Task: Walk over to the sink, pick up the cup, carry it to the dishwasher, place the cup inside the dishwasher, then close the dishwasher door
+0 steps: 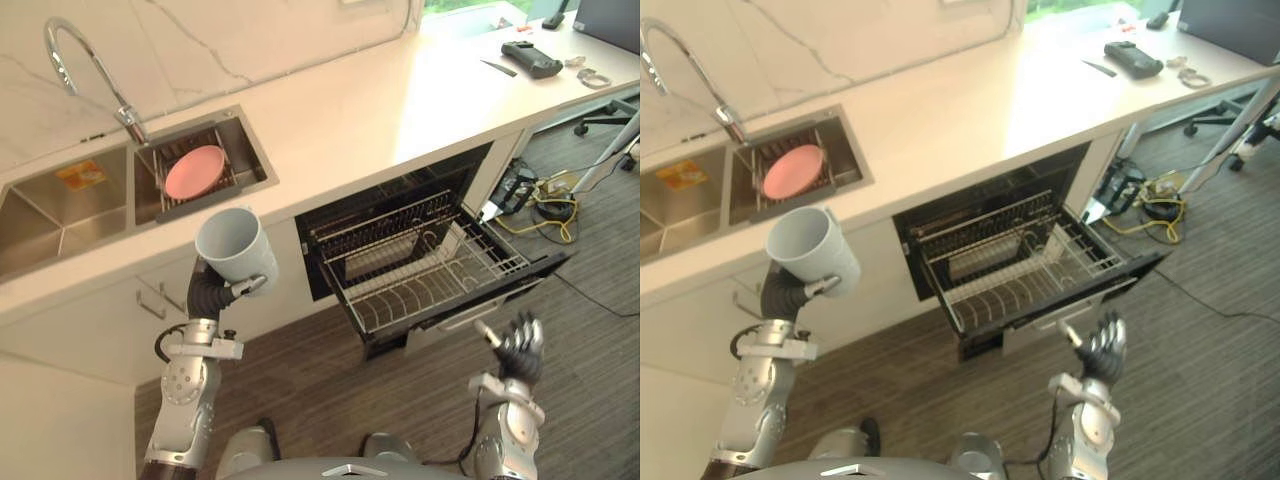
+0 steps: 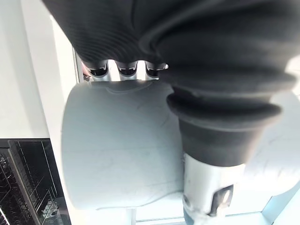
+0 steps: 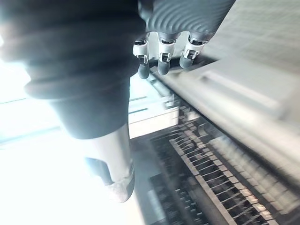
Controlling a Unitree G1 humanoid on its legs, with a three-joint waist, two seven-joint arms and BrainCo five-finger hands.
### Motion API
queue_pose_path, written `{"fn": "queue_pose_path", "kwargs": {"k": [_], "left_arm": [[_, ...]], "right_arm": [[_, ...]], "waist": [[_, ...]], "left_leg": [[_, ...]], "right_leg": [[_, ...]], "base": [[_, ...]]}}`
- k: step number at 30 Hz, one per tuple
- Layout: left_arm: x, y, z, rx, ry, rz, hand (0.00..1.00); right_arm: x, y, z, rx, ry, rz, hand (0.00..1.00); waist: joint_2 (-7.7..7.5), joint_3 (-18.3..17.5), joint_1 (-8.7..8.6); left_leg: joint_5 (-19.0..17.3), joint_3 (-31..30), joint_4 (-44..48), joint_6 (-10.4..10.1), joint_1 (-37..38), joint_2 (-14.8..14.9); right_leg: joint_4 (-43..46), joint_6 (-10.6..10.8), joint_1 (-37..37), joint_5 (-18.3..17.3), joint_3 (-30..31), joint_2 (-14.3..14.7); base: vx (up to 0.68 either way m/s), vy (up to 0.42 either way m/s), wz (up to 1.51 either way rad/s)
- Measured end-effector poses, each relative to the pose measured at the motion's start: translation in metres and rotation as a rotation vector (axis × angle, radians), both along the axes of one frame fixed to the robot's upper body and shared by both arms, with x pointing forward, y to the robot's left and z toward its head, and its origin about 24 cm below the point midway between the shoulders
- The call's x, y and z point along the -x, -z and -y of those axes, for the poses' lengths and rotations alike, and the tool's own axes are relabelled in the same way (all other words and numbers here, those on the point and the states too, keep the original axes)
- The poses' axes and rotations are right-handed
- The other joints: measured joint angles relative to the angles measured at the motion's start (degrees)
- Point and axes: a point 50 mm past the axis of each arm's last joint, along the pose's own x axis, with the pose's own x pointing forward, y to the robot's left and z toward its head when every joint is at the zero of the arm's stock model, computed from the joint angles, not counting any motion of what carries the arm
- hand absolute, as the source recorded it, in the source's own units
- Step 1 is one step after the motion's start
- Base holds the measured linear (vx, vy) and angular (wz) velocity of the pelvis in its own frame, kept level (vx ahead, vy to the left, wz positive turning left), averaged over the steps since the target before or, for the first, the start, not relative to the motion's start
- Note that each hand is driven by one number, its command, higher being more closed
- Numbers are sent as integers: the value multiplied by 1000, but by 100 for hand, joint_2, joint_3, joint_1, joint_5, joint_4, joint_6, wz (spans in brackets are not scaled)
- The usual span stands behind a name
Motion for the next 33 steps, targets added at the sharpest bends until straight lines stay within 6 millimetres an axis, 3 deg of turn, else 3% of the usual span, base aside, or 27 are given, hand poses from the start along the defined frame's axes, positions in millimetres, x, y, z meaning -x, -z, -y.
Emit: {"fn": "queue_pose_path", "kwargs": {"k": [1, 3, 4, 6, 8, 11, 16, 18, 20, 25, 29, 33], "left_arm": [[3, -1, -1, 1, 0, 8, 100], [11, -6, -4, 22, -25, 50, 100], [12, -6, -5, 26, -33, 57, 100], [11, -7, -12, 2, -48, 62, 100], [9, -9, -15, -1, -61, 73, 100], [5, -15, -15, 5, -64, 88, 100], [-1, -26, -10, 40, -76, 125, 100], [-2, -27, -12, 51, -107, 126, 100], [-2, -28, -18, 73, -183, 126, 100], [-4, -36, -22, 106, -270, 170, 100], [-4, -46, -19, 133, -270, 230, 100], [-5, -51, -8, 169, -245, 266, 100]], "right_arm": [[-2, -7, -2, 13, -10, 34, 0], [-7, -32, -6, 66, -37, 155, 0], [-7, -36, -7, 74, -41, 178, 0], [-9, -39, -17, 44, -48, 230, 0], [-10, -53, -20, 48, -58, 301, 0], [-19, -80, -27, 64, -122, 442, 0], [-26, -72, -52, -13, -241, 421, 0], [-29, -70, -63, -38, -304, 421, 0], [-35, -75, -75, -35, -414, 466, 0], [-34, -95, -85, -11, -535, 569, 0], [-40, -98, -110, -41, -671, 564, 0], [-45, -104, -129, -67, -768, 575, 0]], "waist": [[4, -1, 14], [192, -61, 14], [234, -90, 13], [-157, -211, -43], [-256, -228, -87], [-217, -237, -68], [-148, -230, -171], [-147, -229, -154], [-132, -203, -73], [-107, -176, -51], [-122, -176, 13], [-147, -177, 63]], "left_leg": [[119, 46, -70, 5, 24, 17], [1032, 84, -418, 107, 200, 142], [856, 85, -408, -238, 284, 181], [648, 377, -423, 5, 380, -251], [590, 479, -423, 137, 371, -398], [422, 470, -356, 270, 368, -577], [84, 382, -115, 441, 417, -655], [86, 396, -109, 464, 478, -619], [84, 393, -93, 446, 445, -519], [54, 279, -28, 276, 295, -393], [183, 214, -204, 135, 304, -260], [325, 216, -338, 131, 356, -224]], "right_leg": [[48, 77, 21, -51, 81, -33], [349, 409, -5, -324, 388, -13], [425, 506, -17, -406, 460, -6], [170, 680, 37, -356, 647, -437], [-248, 722, 156, -50, 556, -583], [-619, 823, 238, 441, 177, -769], [239, 569, -164, 665, -42, -966], [232, 483, -202, 746, -85, -952], [-265, 520, -179, 814, -129, -712], [-1264, 851, 259, 1024, -377, -479], [-1501, 706, 300, 1095, -490, -302], [-1662, 740, 364, 1272, -512, -223]], "base": [[250, 293, -60], [220, 361, -66], [144, 318, -49], [156, 335, -35], [143, 299, -27], [111, 219, -35], [44, 149, -15], [24, 72, -30], [-34, -20, -46], [-71, -73, -11], [-76, -70, 5], [8, -53, -1]]}}
